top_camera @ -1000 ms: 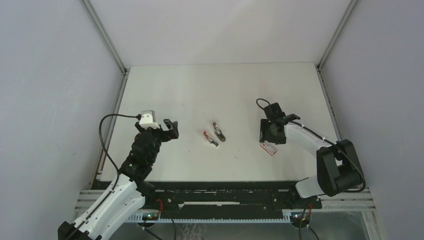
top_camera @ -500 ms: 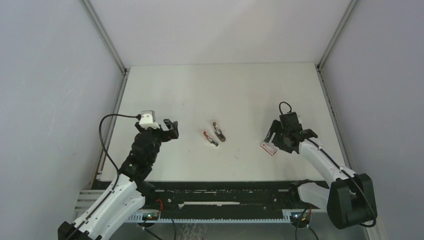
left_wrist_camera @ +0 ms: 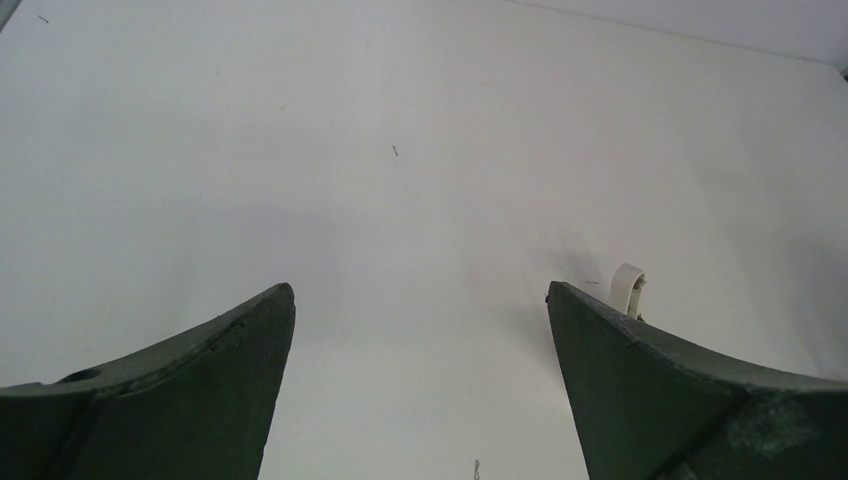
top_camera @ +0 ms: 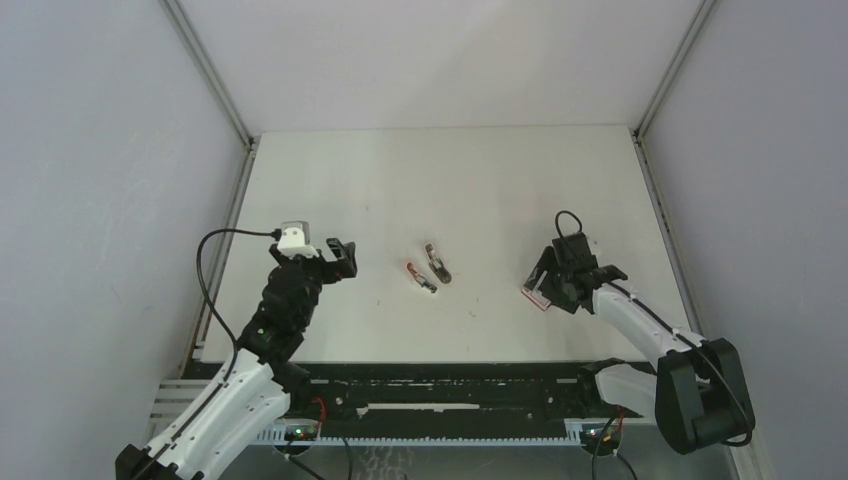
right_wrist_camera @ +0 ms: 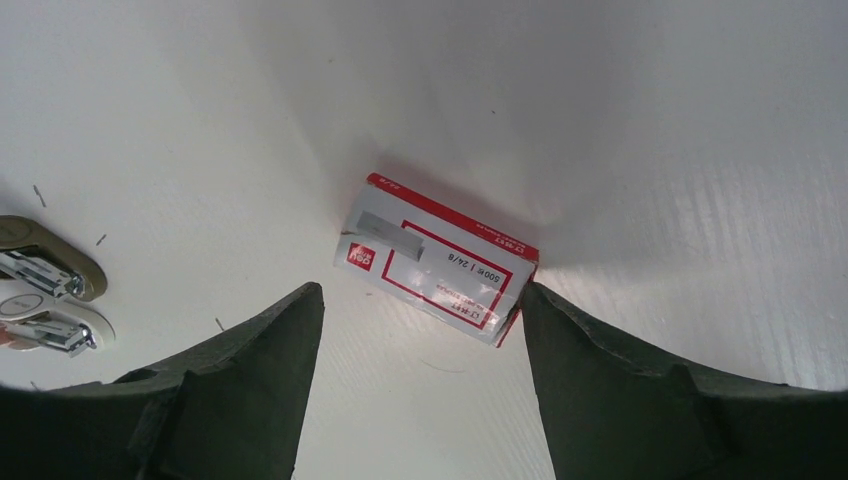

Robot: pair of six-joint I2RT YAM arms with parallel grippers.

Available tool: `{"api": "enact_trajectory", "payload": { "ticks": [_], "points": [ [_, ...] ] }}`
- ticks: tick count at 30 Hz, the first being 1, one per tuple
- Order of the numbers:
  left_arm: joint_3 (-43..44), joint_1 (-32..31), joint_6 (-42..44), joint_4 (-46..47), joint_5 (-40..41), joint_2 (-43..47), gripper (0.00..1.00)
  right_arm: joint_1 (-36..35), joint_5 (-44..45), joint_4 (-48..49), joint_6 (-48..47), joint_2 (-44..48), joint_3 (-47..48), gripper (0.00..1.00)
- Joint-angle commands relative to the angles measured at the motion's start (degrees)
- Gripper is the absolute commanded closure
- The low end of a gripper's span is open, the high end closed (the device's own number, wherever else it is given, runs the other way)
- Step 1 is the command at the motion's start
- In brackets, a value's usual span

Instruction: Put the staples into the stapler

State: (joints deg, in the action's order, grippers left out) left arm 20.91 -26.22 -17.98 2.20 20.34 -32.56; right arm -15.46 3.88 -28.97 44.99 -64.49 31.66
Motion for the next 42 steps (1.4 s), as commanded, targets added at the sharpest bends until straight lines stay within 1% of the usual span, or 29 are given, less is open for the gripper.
{"api": "enact_trajectory", "payload": {
  "ticks": [1,8,12,14,15,20,21,23,25,27,30,33,35,37,42],
  "points": [
    [-0.6,0.2,-0.44,0.92,-0.06,0.66,0.0,-0.43,-0.27,5.87,-2.01,-2.5,0.16,0.29],
    [-0.69,0.2,-0.26,0.86,0.14,1.05,0.0,-2.44,-1.86,13.3,-10.02,-7.34,0.72,0.3],
    [-0.78,0.21,0.44,1.66,-1.49,0.86,0.0,-3.38,-5.86,18.14,-14.27,-10.04,1.12,0.31],
    [-1.13,0.2,1.24,2.98,-3.49,0.6,0.0,-4.44,-7.48,20.11,-16.12,-11.4,1.59,0.31],
    [-1.35,0.18,1.8,3.82,-5.86,0.26,0.01,-5.05,-8.66,20.66,-16.92,-12.04,1.95,0.32],
    [-2.51,-0.72,3.31,10.64,-17.48,-3.21,0.09,-9.17,-14.73,21.58,-19.47,-14.19,3.67,0.35],
    [-2.6,-1.13,3.4,12.0,-18.4,-4.3,0.1,-9.84,-16.02,21.28,-19.37,-14.32,3.99,0.35],
    [-2.31,-5.49,4.0,14.02,-17.66,-6.58,0.1,-10.91,-17.92,20.79,-18.88,-13.65,4.28,0.36],
    [-1.09,-10.59,5.03,15.2,-14.04,-9.72,0.11,-11.25,-17.81,19.98,-18.63,-11.73,4.31,0.35],
    [0.85,-16.18,4.42,16.24,-9.84,-14.29,0.11,-10.38,-15.82,18.09,-18.45,-8.08,4.52,0.33],
    [4.67,-24.52,-0.32,18.58,-7.13,-23.2,0.12,-5.93,-14.65,14.89,-17.59,-2.94,4.51,0.31],
    [10.96,-31.41,-4.35,18.94,-4.59,-35.32,0.12,-1.0,-12.47,12.7,-17.45,2.45,3.69,0.3],
    [16.53,-34.43,-6.16,17.93,-4.5,-42.73,0.12,1.44,-11.05,12.53,-17.3,5.61,2.59,0.29],
    [22.59,-36.16,-7.68,15.8,-5.99,-49.48,0.13,3.91,-10.19,12.06,-16.64,7.57,1.92,0.29],
    [36.17,-39.78,-7.04,9.72,-8.32,-61.73,0.13,8.01,-11.25,11.79,-16.49,10.96,-0.37,0.29]
  ]
}}
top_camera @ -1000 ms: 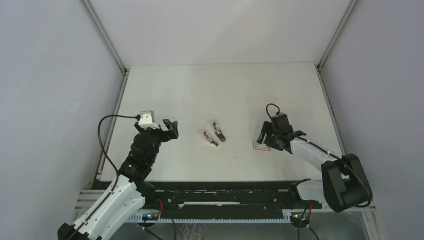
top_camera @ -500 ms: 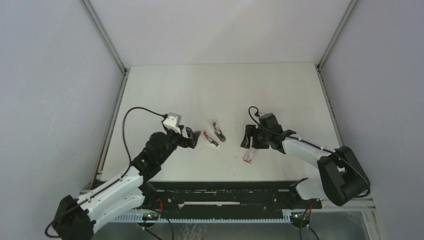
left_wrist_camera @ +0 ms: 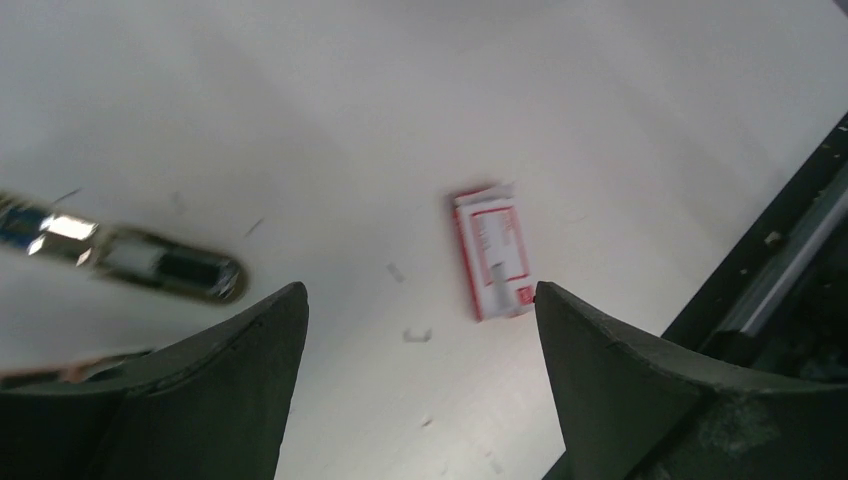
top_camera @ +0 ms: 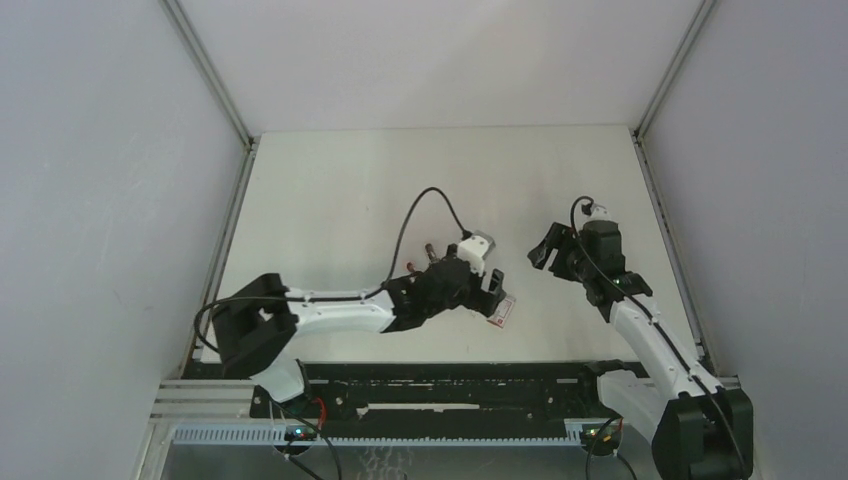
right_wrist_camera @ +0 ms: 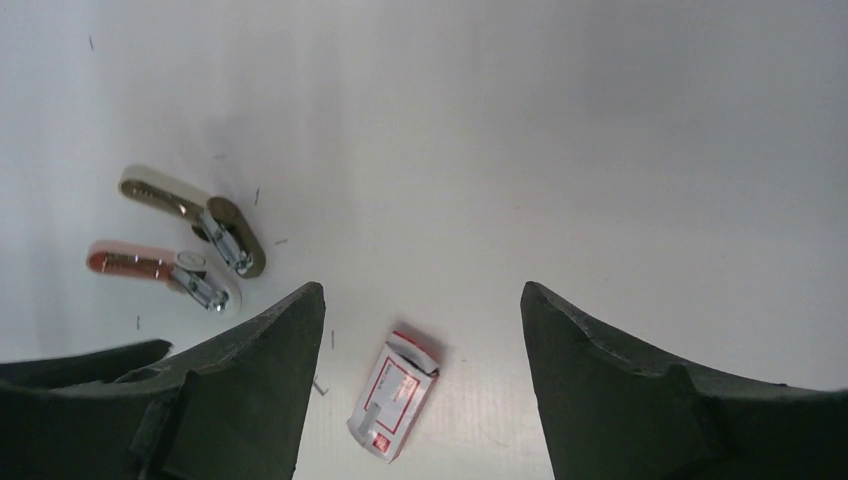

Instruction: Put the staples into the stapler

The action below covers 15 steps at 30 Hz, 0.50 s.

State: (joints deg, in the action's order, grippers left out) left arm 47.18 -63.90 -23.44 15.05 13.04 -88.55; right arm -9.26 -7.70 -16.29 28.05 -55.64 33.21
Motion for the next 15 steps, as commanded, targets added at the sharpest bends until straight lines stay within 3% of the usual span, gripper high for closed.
{"api": "enact_trajectory", "payload": {
  "ticks": [1,7,15],
  "points": [
    [12.32,-2.57,-1.14,-4.63,-1.03,-7.6,0.13,2.16,0.38,-0.86,0.6,2.72,-2.53,0.29],
    [22.67,-3.2,-0.63,-14.01,-0.92,-17.18,0.12,4.11,0.4,-0.35,1.96,6.27,-5.46,0.29],
    [26.93,-4.11,-0.97,-18.79,-1.25,-22.68,0.13,6.83,0.55,0.07,3.55,8.26,-7.48,0.3]
  ]
}}
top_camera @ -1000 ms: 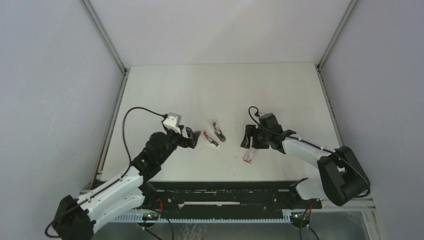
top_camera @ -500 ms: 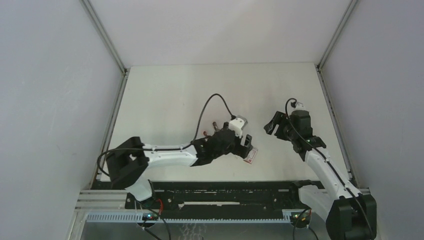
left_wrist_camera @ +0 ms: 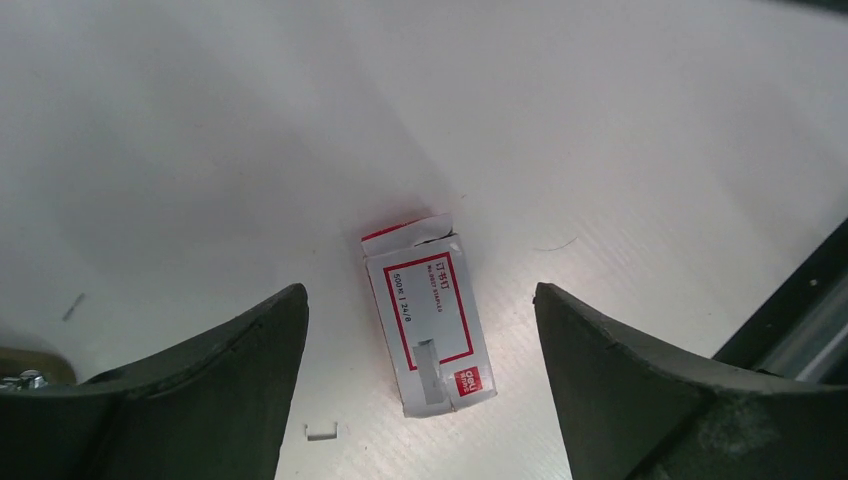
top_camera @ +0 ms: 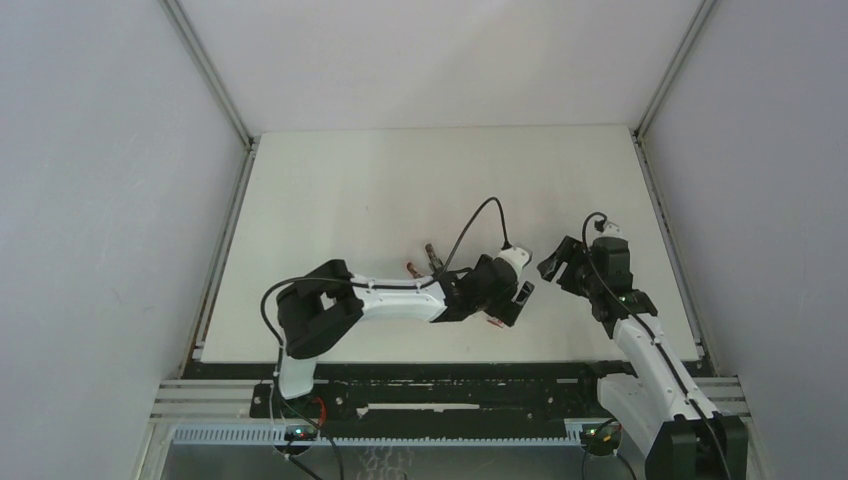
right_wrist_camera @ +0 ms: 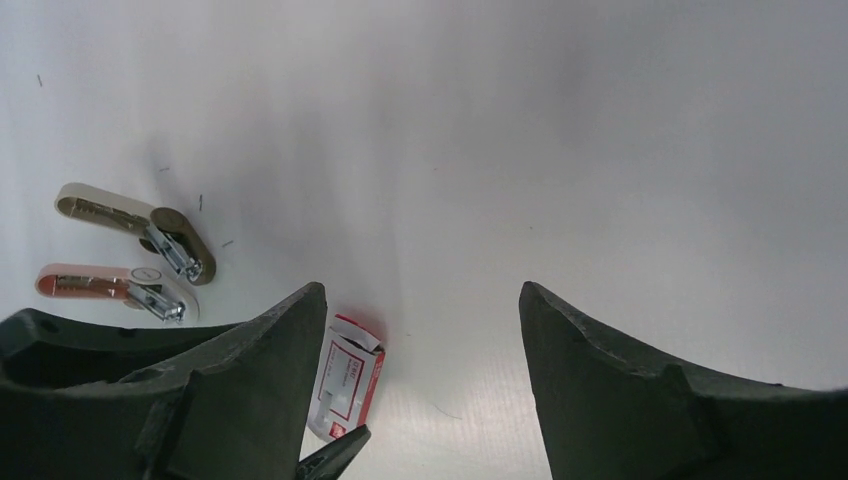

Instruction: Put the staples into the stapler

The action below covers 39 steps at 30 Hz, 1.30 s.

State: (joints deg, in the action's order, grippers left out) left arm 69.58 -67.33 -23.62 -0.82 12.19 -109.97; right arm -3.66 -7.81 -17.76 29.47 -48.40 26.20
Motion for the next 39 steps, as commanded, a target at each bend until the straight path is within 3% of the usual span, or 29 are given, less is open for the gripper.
{"api": "enact_trajectory", "payload": {
  "ticks": [1,11,19,24,28,34,39],
  "points": [
    [4.85,-0.76,-0.74,-3.24,-0.34,-1.79,0.14,1.68,1.14,1.46,3.28,1.03,-0.75,0.3],
    [4.39,-1.4,2.78,-5.2,-0.63,-3.43,0.41,4.4,-4.08,1.92,5.56,-1.01,-1.66,0.33],
    [-8.21,-1.33,10.98,1.37,-6.7,2.86,0.55,2.37,-18.74,3.97,2.2,-5.87,-2.48,0.37],
    [-16.38,-1.36,15.11,4.71,-10.76,8.35,0.56,-3.42,-21.31,4.19,2.99,-9.74,-3.22,0.43],
    [-20.55,-1.39,17.01,5.33,-12.44,12.59,0.52,-8.25,-24.08,6.47,5.8,-11.84,-4.94,0.49],
    [-21.72,-1.37,18.18,5.57,-14.72,13.27,0.45,-15.04,-24.43,11.5,8.94,-16.59,-6.01,0.59],
    [-21.98,-1.31,18.8,5.42,-14.62,12.94,0.47,-15.93,-25.2,15.2,9.72,-20.49,-6.14,0.66]
  ]
}}
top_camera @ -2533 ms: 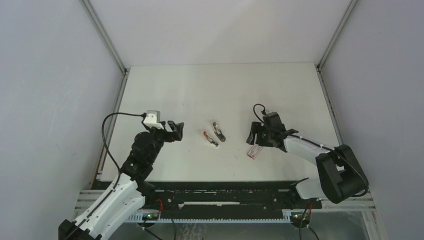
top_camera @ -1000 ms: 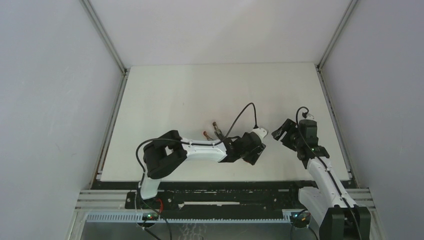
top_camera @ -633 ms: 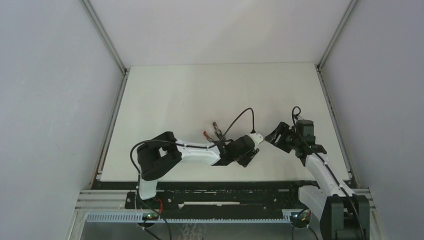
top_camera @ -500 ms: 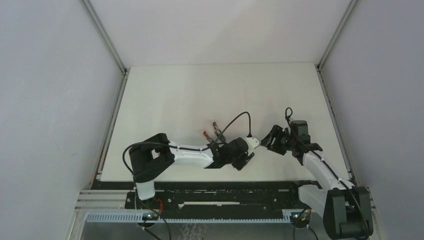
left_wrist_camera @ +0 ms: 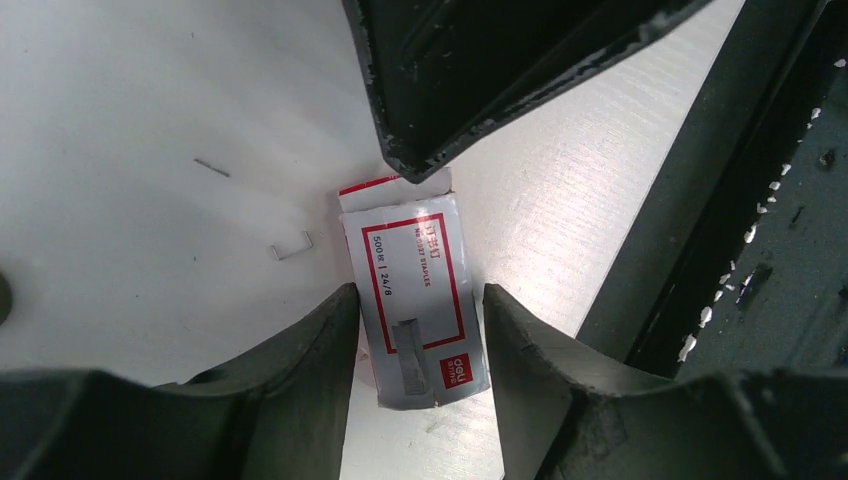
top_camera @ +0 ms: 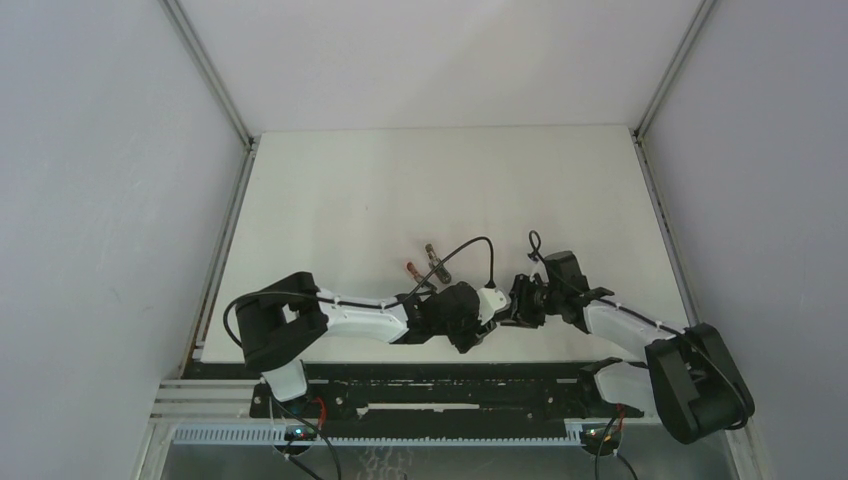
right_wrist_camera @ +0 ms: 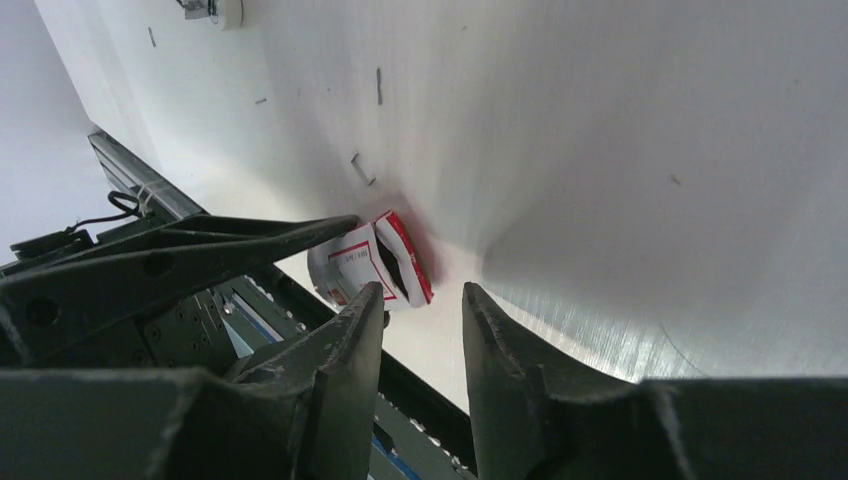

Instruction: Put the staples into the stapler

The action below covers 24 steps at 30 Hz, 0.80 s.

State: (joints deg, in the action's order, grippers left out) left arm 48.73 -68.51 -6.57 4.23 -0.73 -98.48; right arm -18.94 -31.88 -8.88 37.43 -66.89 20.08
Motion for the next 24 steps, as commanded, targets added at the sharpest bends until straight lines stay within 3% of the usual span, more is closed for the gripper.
{"api": "enact_trajectory", "payload": {
  "ticks": [1,15,24],
  "points": [
    [-1.17,-0.13,1.82,0.34,-1.58,1.49,0.48,-0.78,-1.21,6.71,1.71,-2.68,0.09,0.67],
    [-0.83,-0.16,2.45,-0.26,-0.48,1.29,0.52,-2.04,-3.22,9.1,0.98,-7.9,0.15,0.83],
    [-0.72,-0.18,2.53,-0.54,-0.3,1.26,0.51,-3.35,-4.53,7.51,-0.09,-7.47,0.21,0.86]
  ]
}}
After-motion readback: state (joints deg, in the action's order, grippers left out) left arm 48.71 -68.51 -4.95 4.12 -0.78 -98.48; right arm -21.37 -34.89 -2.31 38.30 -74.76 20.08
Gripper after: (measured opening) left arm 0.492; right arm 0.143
